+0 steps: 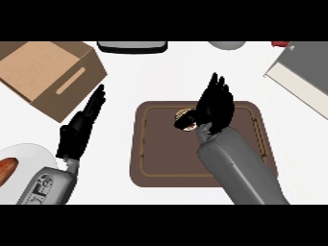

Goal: Pick the cupcake from the tray and place it in the tiered shelf

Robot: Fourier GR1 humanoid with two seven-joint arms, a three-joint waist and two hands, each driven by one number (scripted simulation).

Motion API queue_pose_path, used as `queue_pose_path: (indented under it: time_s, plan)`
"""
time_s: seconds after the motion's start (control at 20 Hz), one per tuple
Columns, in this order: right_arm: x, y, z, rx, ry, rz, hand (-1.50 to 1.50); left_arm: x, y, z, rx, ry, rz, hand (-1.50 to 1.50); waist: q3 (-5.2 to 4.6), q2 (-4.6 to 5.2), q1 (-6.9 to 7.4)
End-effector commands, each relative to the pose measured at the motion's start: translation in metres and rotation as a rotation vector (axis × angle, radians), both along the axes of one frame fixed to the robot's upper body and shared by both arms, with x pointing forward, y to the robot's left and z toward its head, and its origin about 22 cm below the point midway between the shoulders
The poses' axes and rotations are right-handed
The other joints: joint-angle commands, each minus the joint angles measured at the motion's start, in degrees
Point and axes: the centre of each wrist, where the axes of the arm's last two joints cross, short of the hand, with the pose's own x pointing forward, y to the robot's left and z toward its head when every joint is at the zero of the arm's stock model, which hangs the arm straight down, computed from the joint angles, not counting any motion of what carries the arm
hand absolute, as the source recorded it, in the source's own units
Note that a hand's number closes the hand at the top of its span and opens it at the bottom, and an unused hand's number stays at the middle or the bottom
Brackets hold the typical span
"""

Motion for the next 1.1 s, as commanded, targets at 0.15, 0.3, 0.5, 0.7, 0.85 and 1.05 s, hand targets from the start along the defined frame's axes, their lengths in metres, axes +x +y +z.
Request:
queue_pose_path:
  time_s: [0.15,0.3,0.5,0.7,0.85,1.05]
  plan:
    - [0.002,0.008,-0.008,0.025,0.131,-0.208,-1.50,0.008,0.010,0.005,0.010,-0.006,0.016,0.00,0.03,0.10,-0.06]
    - [0.008,0.009,-0.004,0.032,0.116,-0.214,-1.50,0.003,-0.007,0.007,-0.005,-0.004,-0.004,0.00,0.03,-0.04,0.29]
    - [0.006,0.008,-0.019,0.032,0.132,-0.234,-1.50,-0.004,0.006,0.008,0.011,-0.016,-0.007,0.00,0.04,-0.03,0.73]
    - [0.001,0.009,-0.024,0.028,0.135,-0.227,-1.50,-0.008,-0.004,-0.006,0.003,-0.007,0.007,0.00,0.04,0.10,0.03]
    - [0.005,0.009,-0.025,0.027,0.156,-0.232,-1.50,0.001,-0.002,0.005,0.001,-0.002,0.005,0.00,0.06,0.17,0.09]
    - [0.001,0.006,-0.040,0.042,0.168,-0.210,-1.50,-0.001,-0.002,0.011,0.017,-0.008,0.006,0.00,0.08,0.18,-0.08]
